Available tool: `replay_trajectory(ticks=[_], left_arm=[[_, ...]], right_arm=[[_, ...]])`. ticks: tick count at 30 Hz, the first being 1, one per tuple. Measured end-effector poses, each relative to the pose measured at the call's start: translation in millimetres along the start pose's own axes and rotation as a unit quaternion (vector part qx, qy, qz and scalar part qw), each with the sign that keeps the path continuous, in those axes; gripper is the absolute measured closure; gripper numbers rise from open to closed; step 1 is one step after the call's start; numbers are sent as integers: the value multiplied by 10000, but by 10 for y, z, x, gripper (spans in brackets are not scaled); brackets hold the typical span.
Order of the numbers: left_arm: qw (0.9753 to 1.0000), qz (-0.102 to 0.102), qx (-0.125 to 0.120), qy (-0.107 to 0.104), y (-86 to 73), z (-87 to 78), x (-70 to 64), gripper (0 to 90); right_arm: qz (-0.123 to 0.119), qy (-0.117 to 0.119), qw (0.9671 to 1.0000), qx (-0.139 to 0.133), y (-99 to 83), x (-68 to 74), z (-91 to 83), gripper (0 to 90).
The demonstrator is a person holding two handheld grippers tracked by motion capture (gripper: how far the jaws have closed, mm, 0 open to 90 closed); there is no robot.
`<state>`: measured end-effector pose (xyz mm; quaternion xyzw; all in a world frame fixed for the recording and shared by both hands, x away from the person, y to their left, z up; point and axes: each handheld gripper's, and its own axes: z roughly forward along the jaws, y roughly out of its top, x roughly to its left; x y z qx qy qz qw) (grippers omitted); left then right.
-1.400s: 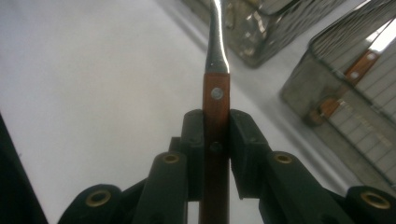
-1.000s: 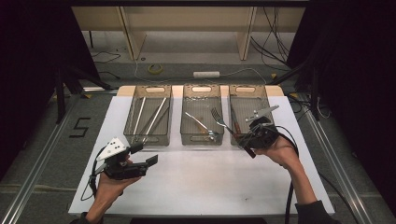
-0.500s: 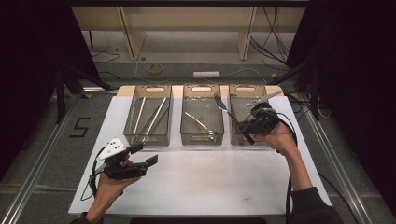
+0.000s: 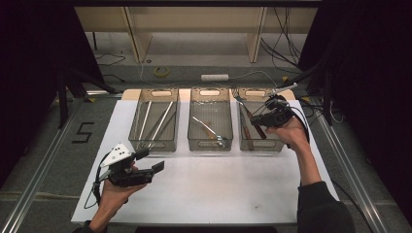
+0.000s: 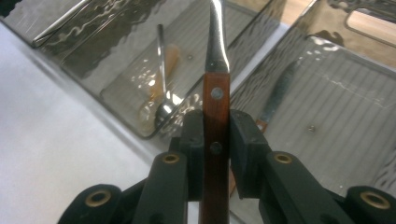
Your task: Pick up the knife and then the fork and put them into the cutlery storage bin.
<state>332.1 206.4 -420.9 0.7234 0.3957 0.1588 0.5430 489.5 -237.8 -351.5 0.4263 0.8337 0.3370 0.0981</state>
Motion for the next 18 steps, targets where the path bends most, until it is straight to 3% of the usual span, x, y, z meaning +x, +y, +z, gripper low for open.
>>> replay_trajectory(ticks=[18], left_arm=[[10000, -1, -1, -5, 1, -1, 0, 208]], right_arm=[[576, -537, 9968, 121, 46, -264, 172, 772]])
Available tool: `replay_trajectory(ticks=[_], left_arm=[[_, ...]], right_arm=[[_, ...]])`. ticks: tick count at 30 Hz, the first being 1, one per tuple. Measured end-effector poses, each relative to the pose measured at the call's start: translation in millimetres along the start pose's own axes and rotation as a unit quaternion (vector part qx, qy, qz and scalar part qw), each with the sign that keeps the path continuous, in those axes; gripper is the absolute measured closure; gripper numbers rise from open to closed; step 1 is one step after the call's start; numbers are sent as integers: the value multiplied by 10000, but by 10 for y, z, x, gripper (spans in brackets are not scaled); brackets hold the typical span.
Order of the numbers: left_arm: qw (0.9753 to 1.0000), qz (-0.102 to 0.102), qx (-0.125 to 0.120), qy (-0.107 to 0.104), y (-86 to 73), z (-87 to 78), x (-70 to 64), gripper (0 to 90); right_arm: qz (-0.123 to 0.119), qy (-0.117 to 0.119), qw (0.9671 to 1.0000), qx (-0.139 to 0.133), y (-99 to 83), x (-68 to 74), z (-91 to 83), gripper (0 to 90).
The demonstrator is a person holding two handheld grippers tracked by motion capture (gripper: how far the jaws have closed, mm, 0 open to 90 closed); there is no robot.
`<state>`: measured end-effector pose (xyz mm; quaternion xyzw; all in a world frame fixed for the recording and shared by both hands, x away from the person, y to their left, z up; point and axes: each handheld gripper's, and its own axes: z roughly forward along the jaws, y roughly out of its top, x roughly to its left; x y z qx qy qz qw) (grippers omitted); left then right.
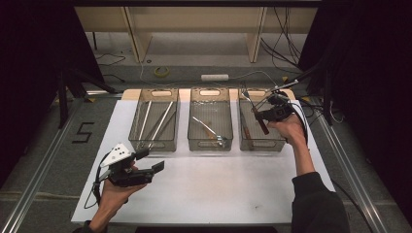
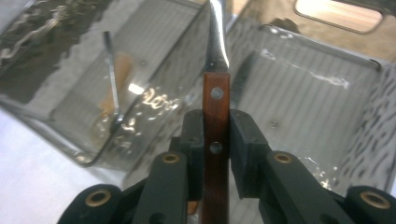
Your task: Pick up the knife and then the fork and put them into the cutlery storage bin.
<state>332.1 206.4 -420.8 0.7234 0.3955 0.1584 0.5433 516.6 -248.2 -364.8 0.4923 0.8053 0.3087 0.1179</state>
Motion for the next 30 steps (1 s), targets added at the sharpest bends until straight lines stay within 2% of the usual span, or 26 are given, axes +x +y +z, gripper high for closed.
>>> replay_trajectory(ticks=[5, 13, 30], left_arm=[[10000, 11, 0, -8, 0, 1, 0, 208], [10000, 8, -3, -7, 0, -3, 1, 208], [10000, 4, -4, -8, 0, -3, -1, 208]], right_arm=[[144, -64, 9999, -14, 11, -43, 56, 772], [353, -235, 9990, 130, -16, -81, 183, 772], [612, -377, 9968, 356, -148, -144, 379, 771]])
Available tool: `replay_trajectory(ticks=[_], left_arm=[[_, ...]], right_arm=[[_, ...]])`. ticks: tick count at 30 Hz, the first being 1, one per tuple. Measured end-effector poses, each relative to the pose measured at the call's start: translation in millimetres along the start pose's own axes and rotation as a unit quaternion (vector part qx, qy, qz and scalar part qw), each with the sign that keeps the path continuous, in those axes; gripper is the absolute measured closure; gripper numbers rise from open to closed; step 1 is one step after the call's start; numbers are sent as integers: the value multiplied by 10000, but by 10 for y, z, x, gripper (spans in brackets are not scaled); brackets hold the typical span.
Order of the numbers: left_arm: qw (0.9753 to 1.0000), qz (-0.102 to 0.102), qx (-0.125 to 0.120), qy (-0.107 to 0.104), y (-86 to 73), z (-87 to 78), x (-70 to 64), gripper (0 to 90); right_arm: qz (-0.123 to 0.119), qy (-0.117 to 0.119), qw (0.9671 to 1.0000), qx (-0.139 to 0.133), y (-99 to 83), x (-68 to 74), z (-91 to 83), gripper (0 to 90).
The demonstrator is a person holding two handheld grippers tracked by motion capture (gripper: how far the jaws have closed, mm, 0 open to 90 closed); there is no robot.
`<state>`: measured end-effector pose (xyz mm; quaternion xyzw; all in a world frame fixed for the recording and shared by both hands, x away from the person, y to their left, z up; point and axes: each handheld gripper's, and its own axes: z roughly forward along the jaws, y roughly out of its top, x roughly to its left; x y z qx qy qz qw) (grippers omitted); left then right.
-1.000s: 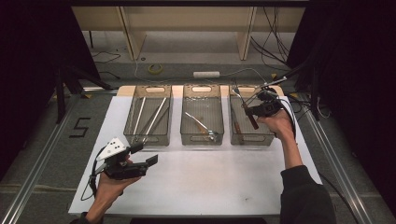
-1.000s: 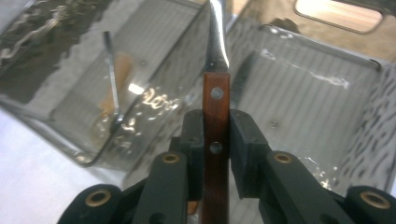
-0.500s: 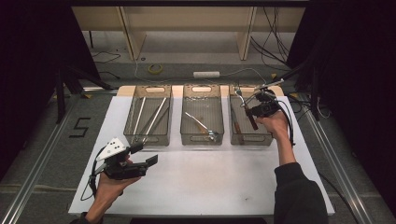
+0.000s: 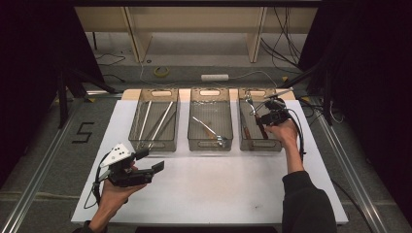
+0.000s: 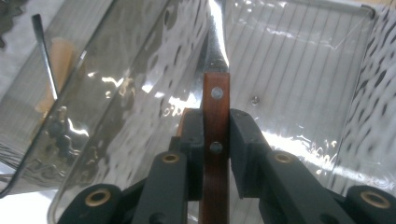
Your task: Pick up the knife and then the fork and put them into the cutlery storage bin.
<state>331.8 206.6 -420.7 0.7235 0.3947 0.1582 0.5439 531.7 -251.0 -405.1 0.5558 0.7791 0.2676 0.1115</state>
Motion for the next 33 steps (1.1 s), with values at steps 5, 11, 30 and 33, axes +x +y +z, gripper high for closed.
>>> replay_trajectory(ticks=[5, 11, 30, 33], left_arm=[[10000, 2, 5, 7, 0, 2, 2, 207], [10000, -5, 3, 3, -1, 0, 1, 207], [10000, -4, 10, -3, -2, 5, 2, 207], [10000, -2, 14, -9, -1, 4, 0, 207]], right_arm=[[114, 28, 9998, 138, -20, -20, 51, 736], [64, -3, 9999, 79, 5, 15, 14, 640], [-331, 370, 9979, -421, -103, 200, -225, 408], [-387, 475, 9965, -572, -144, 255, -271, 391]])
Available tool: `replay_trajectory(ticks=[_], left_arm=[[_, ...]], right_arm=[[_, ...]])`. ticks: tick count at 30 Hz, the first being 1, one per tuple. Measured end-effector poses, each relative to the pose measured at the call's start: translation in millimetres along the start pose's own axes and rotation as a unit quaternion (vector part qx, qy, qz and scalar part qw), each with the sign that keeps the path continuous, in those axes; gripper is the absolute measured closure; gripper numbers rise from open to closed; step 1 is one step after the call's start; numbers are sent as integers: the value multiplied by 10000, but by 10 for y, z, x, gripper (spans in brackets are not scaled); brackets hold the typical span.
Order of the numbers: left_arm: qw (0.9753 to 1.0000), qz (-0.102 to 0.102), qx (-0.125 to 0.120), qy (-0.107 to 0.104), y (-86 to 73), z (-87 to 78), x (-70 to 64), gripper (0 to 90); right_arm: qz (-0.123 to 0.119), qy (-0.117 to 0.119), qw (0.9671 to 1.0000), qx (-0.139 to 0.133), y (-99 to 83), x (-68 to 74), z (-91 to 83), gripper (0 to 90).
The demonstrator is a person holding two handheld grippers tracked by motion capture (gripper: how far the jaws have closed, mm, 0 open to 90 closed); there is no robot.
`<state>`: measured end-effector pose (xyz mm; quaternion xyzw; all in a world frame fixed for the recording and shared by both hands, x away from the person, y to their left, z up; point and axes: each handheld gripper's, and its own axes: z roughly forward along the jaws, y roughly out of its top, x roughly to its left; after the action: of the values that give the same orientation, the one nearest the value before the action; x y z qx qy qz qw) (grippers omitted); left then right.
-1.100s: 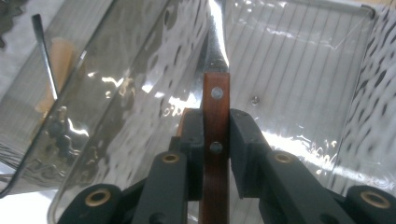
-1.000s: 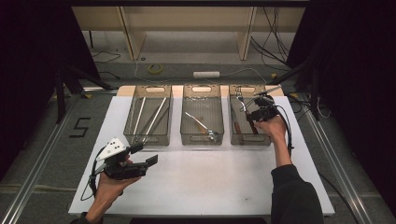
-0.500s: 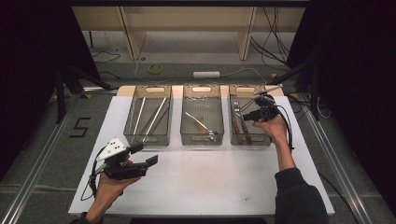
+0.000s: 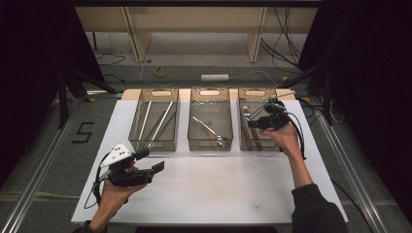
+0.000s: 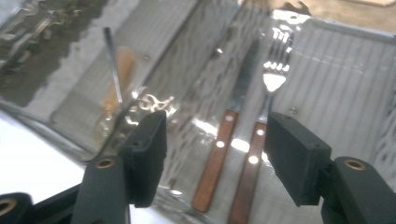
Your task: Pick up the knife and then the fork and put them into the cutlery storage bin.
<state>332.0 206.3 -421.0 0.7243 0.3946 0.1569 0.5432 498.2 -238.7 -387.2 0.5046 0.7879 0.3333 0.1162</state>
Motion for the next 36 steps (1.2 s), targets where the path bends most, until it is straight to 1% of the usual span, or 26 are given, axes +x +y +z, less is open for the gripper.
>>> replay_trajectory(ticks=[3, 5, 8, 9, 10, 15, 17, 19, 21, 22, 24, 27, 29, 30, 32, 34, 36], left_arm=[[10000, 2, -1, -12, 2, 1, -3, 207], [10000, 14, 2, -16, 3, 2, -2, 207], [10000, 6, 0, -15, 4, 4, -2, 207], [10000, 14, 8, -14, 4, 3, -2, 207], [10000, 18, 6, -13, 4, 2, -3, 207], [10000, 2, -3, -3, 2, -3, -5, 207], [10000, -8, -3, -1, 2, -4, -5, 207], [10000, -7, 5, 11, 0, -3, -4, 207], [10000, -21, 3, 17, 1, -5, -4, 206], [10000, -28, 0, 18, 1, -4, -5, 206], [10000, -14, 15, 30, 1, -2, -8, 206], [10000, -17, 16, 34, 0, -3, -6, 206], [10000, -33, 10, 39, -1, -6, -1, 206], [10000, -38, 9, 34, -1, -5, -1, 206], [10000, -23, 15, 29, -2, -3, -3, 206], [10000, -13, 23, 25, -1, 1, -7, 206], [10000, -4, 25, 17, 2, 5, -9, 206]], right_arm=[[-102, 50, 9998, -156, -42, 78, -61, 374], [-157, 87, 9993, -332, -79, 130, -114, 367], [-237, 187, 9981, -534, -152, 210, -188, 359], [-264, 273, 9976, -587, -181, 233, -214, 358], [-282, 336, 9968, -674, -212, 256, -239, 358], [-442, 524, 9931, -949, -391, 389, -331, 343], [-466, 626, 9911, -1078, -465, 430, -360, 341], [-471, 712, 9897, -1148, -522, 461, -384, 335], [-436, 879, 9869, -1281, -586, 482, -410, 333], [-420, 963, 9858, -1309, -621, 494, -416, 332], [-476, 991, 9852, -1314, -684, 522, -417, 327], [-482, 1101, 9833, -1368, -753, 552, -419, 324], [-480, 1188, 9814, -1432, -782, 573, -427, 323], [-507, 1186, 9805, -1485, -798, 585, -433, 323], [-531, 1272, 9791, -1496, -827, 604, -438, 312], [-553, 1308, 9778, -1542, -870, 626, -443, 309], [-560, 1398, 9759, -1578, -920, 644, -453, 298]])
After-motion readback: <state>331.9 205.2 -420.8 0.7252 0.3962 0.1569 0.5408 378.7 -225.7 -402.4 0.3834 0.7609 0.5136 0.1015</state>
